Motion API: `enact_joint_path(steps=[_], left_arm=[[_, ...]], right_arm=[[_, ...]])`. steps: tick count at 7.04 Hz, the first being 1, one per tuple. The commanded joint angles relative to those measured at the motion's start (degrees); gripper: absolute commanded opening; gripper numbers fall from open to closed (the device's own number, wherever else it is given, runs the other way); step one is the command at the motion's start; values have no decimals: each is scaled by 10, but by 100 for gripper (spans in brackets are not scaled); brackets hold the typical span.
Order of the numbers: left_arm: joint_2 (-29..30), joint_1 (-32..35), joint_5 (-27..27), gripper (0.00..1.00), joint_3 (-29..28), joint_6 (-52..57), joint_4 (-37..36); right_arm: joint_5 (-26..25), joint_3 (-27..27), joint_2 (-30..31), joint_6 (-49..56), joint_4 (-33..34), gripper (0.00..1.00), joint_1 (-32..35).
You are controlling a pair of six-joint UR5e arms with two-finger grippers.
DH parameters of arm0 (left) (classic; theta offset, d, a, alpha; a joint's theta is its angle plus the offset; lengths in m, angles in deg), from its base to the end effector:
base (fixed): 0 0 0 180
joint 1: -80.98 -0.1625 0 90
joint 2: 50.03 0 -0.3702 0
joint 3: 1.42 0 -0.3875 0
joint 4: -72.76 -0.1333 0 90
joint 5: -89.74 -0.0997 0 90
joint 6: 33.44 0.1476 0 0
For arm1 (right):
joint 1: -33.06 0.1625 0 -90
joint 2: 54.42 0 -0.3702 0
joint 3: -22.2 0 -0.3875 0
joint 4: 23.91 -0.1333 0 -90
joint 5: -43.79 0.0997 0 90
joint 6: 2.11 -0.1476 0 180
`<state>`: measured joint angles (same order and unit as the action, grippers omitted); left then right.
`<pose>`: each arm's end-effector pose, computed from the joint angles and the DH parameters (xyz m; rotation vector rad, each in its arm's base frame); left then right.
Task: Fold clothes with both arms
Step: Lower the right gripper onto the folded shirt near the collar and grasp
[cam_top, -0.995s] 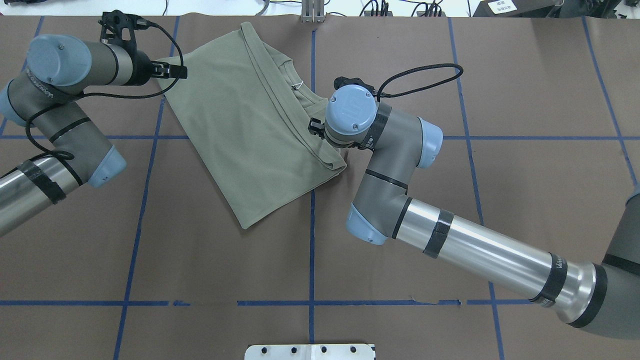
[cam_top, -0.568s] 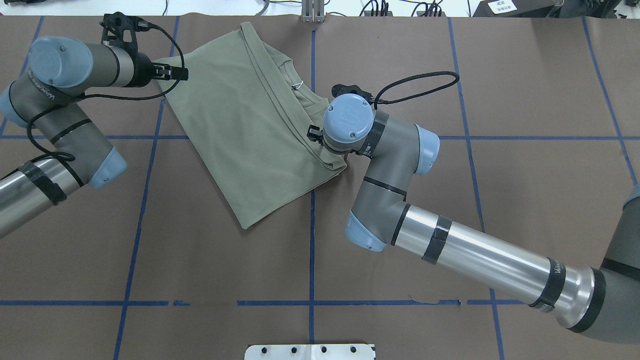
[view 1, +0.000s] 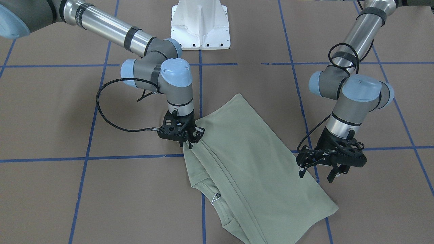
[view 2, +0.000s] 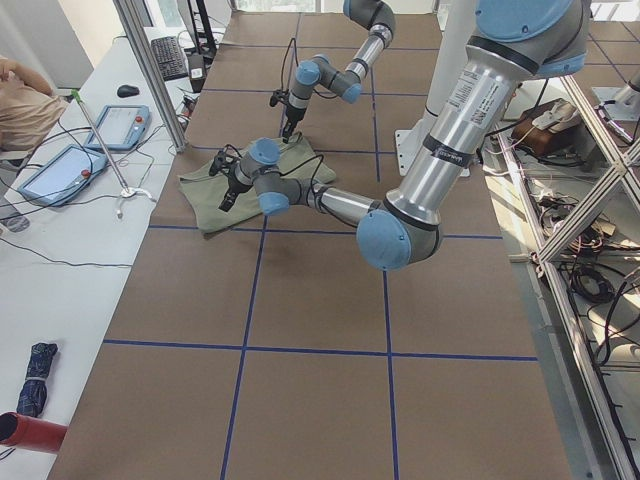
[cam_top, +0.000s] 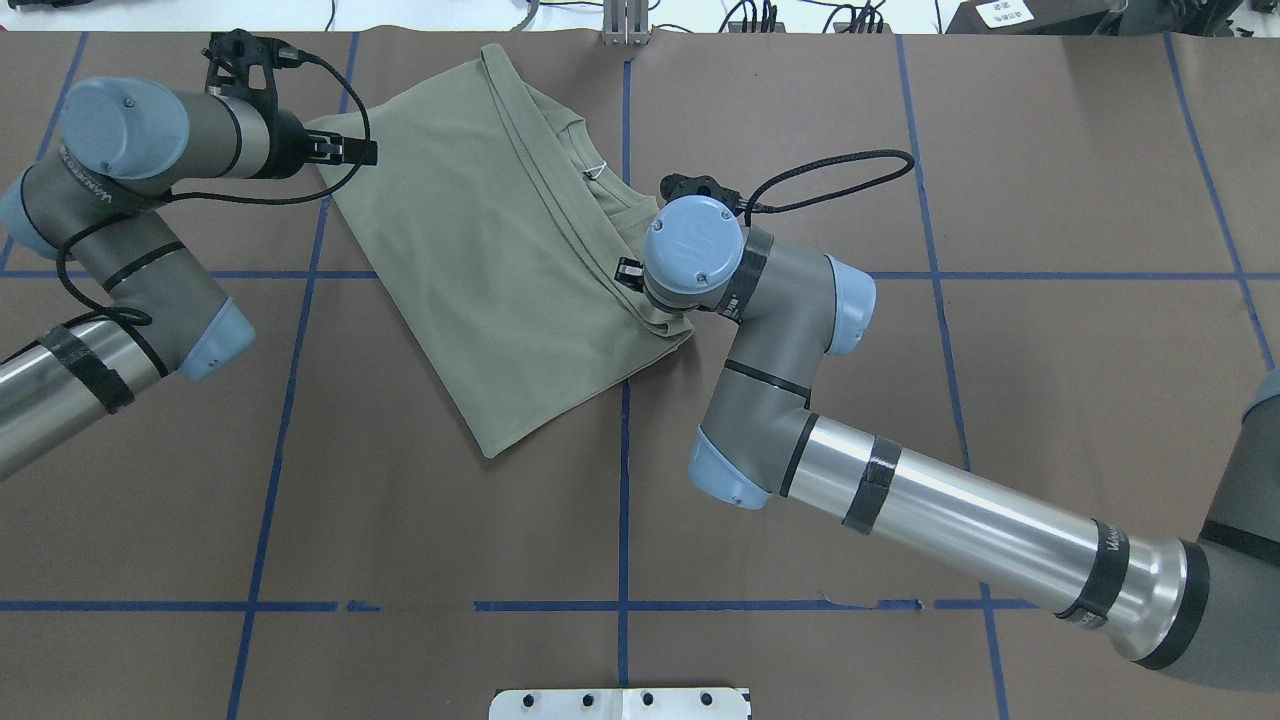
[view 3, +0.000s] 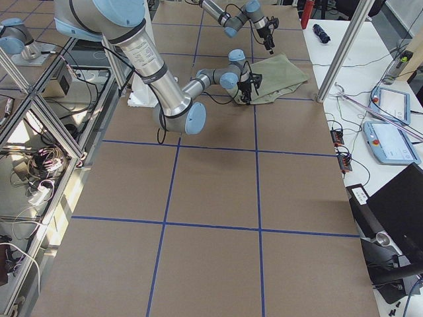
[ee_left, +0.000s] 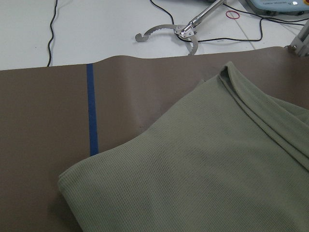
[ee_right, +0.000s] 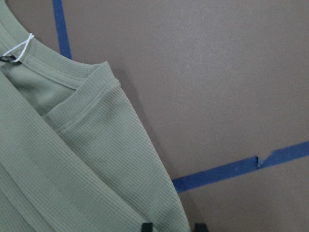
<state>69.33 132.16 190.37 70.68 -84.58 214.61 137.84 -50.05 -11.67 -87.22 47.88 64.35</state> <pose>0.3785 -0.6397 0.3842 0.6617 0.8962 -0.0898 -0.6071 -0.5128 0.2483 0.1966 -0.8178 0.4041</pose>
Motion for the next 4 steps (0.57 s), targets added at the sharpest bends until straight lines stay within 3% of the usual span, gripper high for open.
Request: enact_joint_path(steps=[1, 3, 4], left_arm=[[0, -1, 0, 100, 0, 0, 0], [0, -1, 0, 100, -1, 0, 0], [0, -4, 0, 100, -1, -1, 0]], right_arm=[[0, -2, -2, 3, -2, 0, 2], [5, -28, 4, 7, 3, 0, 7], [3, -92, 50, 0, 4, 0, 2]])
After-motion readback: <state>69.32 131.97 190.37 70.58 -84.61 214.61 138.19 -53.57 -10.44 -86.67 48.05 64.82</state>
